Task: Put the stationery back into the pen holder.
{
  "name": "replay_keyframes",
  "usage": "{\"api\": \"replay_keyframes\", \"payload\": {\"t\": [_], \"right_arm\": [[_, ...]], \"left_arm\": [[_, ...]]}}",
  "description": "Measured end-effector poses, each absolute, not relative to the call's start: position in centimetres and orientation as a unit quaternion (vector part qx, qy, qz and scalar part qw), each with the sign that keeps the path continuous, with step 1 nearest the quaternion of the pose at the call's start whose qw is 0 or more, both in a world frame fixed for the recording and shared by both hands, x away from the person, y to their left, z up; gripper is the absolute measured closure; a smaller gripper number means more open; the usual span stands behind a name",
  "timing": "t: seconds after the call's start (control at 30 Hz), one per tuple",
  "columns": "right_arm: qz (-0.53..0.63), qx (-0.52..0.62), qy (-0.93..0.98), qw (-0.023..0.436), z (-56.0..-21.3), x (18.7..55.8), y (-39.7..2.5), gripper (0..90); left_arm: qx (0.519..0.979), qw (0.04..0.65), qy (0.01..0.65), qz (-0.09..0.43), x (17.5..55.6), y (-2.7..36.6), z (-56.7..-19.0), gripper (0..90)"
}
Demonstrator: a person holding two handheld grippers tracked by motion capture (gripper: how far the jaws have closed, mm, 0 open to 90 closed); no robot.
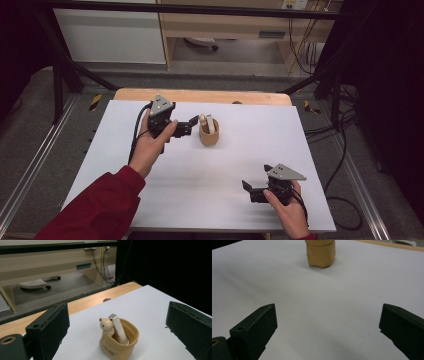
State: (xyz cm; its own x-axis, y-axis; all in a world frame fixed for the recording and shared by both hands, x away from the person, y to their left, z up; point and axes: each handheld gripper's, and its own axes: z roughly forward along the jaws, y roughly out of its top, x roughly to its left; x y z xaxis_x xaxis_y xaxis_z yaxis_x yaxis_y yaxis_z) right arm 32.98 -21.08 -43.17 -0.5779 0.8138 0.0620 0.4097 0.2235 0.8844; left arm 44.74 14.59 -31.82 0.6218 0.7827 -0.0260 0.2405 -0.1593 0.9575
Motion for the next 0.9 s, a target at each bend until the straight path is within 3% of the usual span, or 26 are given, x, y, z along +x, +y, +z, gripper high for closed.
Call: {"api": "replay_keyframes", "payload": {"t": [0.53, 0.9], "right_arm": [[0.470, 0.407, 0.753, 0.215, -43.2, 33.0, -21.1, 2.1], [0.470, 0.406, 0.753, 0.217, -43.2, 33.0, -21.1, 2.1]], "left_arm": [[0.705, 0.549, 0.372, 0.249, 41.3, 20.2, -32.4, 5.2], [0.702, 0.542, 0.387, 0.251, 38.4, 23.6, -34.9, 5.2]]}}
